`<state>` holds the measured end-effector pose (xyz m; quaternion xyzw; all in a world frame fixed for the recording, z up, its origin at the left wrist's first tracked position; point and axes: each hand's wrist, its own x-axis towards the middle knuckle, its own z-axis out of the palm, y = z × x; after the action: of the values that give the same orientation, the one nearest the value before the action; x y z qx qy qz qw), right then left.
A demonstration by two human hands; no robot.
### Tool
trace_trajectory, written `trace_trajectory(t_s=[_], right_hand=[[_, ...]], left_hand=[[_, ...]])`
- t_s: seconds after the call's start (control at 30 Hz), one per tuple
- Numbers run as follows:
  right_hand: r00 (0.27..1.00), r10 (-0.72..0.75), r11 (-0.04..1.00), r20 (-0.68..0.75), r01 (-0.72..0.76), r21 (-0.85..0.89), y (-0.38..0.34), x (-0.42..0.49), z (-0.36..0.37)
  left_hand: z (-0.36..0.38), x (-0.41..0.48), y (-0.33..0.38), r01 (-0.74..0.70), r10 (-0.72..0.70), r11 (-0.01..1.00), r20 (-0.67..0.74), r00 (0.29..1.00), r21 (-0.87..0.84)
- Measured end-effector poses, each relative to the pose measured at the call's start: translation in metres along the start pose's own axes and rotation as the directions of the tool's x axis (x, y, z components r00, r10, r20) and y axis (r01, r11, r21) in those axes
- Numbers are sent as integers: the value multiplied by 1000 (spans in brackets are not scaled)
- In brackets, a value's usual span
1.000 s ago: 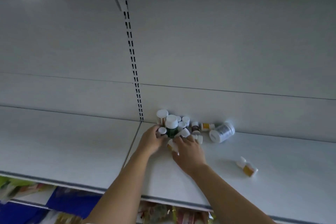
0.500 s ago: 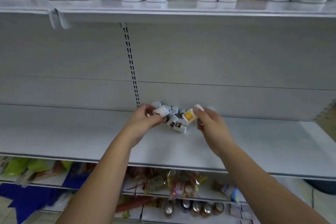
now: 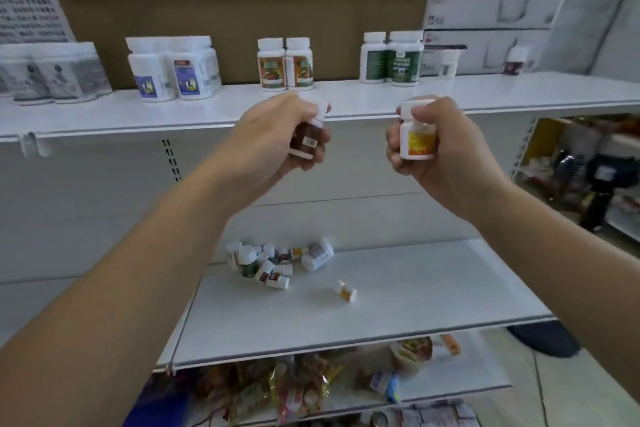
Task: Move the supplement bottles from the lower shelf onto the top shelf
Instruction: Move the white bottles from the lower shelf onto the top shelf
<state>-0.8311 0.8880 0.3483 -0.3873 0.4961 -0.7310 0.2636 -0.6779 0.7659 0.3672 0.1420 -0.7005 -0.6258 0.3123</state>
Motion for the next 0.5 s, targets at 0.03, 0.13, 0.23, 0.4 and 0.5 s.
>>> trace_trajectory(t_s=[0.03,0.13,0.23,0.4,0.5], right_hand=[[1000,-13,1000,5,13,-5,-11,6,-11],[999,-45,996,13,46,-76,-38,31,-50],[998,-60,972,26,65,-226,-60,64,-98],[997,-24,886,77,57,-461,-86,121,-189],[992,-12,777,127,89,-623,-92,155,-235]], left_hand=[[13,11,6,-28,28,999,15,999,19],[50,49,19,-128,120,984,73,990,124],[85,91,26,-199,174,957,131,976,213],[144,163,26,-190,139,857,140,980,478],[175,201,26,-121,39,787,146,988,605]])
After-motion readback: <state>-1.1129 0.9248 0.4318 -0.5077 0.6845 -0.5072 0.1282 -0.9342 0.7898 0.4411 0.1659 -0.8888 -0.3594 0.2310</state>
